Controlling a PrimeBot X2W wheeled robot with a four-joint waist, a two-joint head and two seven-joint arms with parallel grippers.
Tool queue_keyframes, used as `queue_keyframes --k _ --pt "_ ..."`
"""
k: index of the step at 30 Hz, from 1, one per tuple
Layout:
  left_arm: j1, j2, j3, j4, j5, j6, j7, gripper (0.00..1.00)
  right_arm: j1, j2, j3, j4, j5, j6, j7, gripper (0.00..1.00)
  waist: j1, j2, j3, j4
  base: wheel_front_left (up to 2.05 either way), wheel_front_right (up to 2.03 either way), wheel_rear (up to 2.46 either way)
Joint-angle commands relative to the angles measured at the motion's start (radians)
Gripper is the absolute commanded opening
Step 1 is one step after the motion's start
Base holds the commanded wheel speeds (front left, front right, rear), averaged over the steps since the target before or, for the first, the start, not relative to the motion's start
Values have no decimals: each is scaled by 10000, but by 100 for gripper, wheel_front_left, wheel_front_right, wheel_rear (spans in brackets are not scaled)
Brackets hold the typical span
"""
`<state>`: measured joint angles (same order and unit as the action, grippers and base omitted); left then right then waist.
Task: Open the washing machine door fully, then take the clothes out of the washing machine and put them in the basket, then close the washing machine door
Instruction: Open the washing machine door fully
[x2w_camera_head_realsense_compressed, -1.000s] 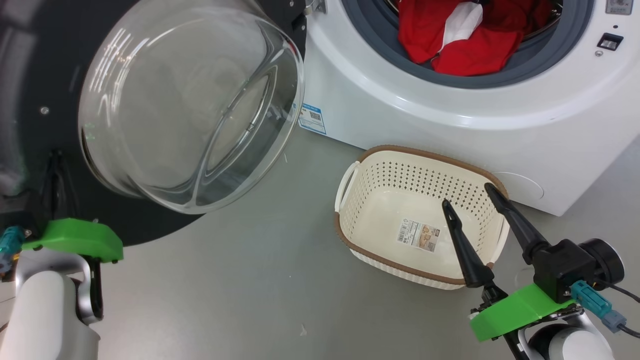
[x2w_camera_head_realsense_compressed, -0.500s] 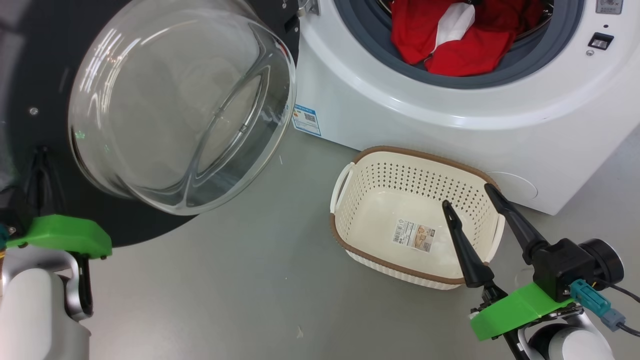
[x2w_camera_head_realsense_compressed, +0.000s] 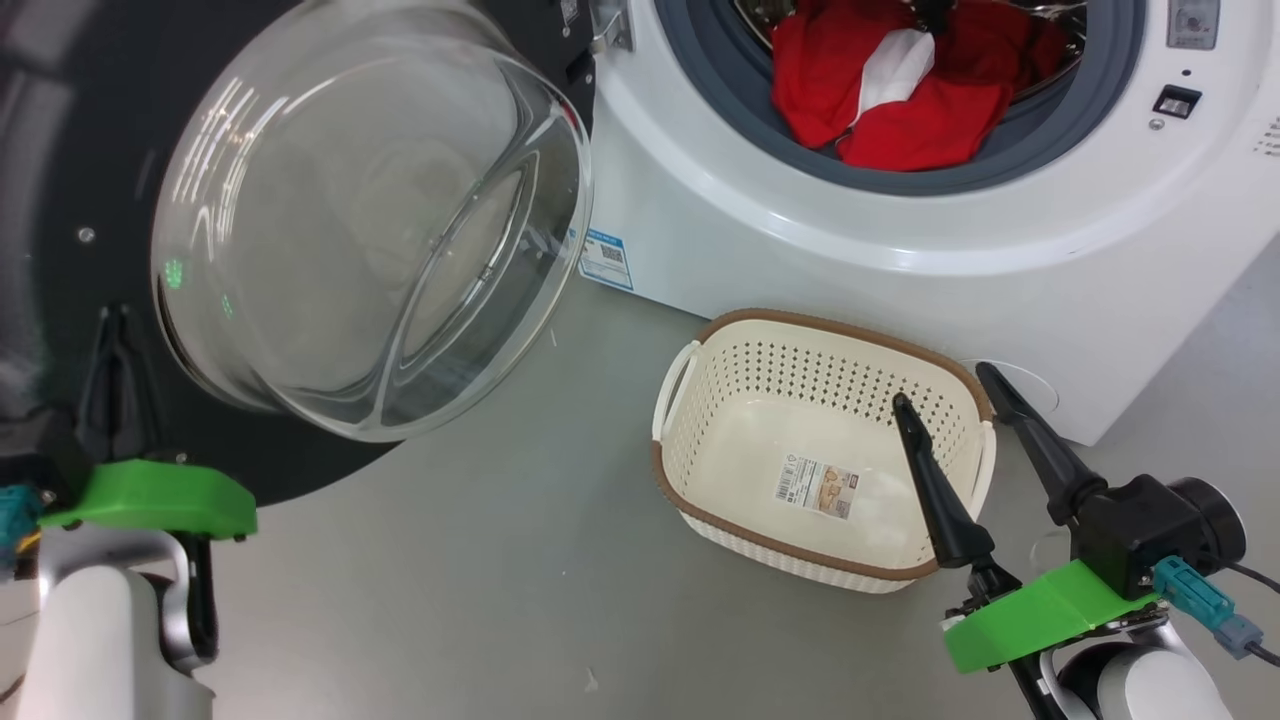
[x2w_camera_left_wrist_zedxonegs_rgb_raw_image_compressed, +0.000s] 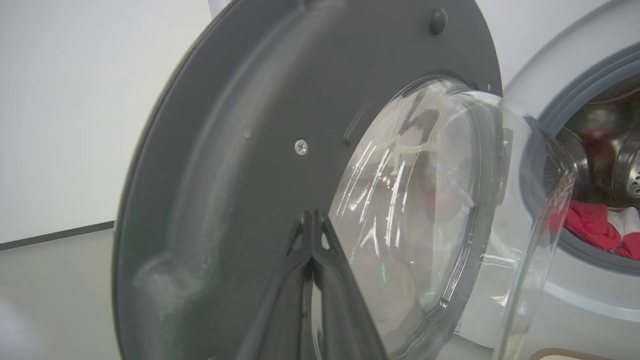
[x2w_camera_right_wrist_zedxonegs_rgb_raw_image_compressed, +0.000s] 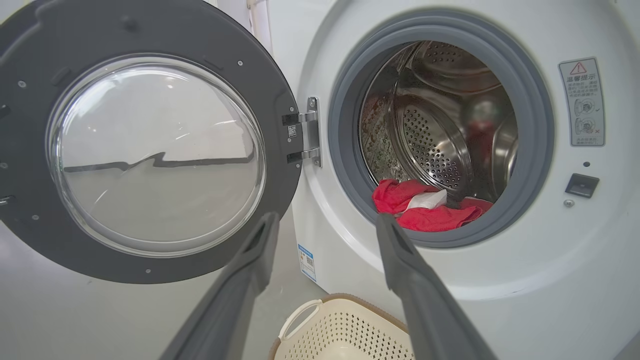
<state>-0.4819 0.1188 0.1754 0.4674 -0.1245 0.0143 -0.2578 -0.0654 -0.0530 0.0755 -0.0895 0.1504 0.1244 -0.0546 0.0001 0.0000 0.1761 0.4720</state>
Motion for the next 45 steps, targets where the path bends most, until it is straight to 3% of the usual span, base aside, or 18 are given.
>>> queue_keyframes --k 1,3,4,6,7,8,9,11,26,45 --pt "40 372 289 -343 14 -93 -40 0 -275 28 191 -201 95 63 -130 100 -1 0 -82 -55 0 0 0" --pt "178 287 251 -559 -16 -193 -40 0 -259 28 167 -113 171 63 -227 100 -1 0 -174 -103 0 0 0" --pt "258 252 217 -691 0 -223 -40 16 -251 28 156 -68 210 63 -277 100 -1 0 -221 -133 0 0 0" --pt "390 178 173 -984 -46 -327 -40 30 -240 28 125 15 276 63 -382 100 -1 0 -297 -204 0 0 0" --pt "456 150 136 -1139 -46 -369 -40 46 -234 28 102 59 309 63 -437 100 -1 0 -339 -242 0 0 0" --pt "526 125 91 -1309 -38 -406 -40 51 -229 28 73 103 343 63 -493 100 -1 0 -378 -285 0 0 0" --pt "594 84 59 -1511 -60 -447 -40 64 -223 28 45 148 387 63 -550 100 -1 0 -419 -333 0 0 0" --pt "751 27 -14 -1877 -93 -519 -40 100 -216 28 -22 240 443 63 -656 100 -1 0 -486 -445 0 0 0" --pt "1935 -234 -1274 -3750 -880 -1264 190 100 -177 28 -426 699 592 63 -1355 100 -1 0 -739 -2062 0 0 0" --pt "2754 238 -1966 -3868 -1907 -1420 285 100 38 28 -920 727 474 63 -1879 100 -1 0 -782 -4084 0 0 0"
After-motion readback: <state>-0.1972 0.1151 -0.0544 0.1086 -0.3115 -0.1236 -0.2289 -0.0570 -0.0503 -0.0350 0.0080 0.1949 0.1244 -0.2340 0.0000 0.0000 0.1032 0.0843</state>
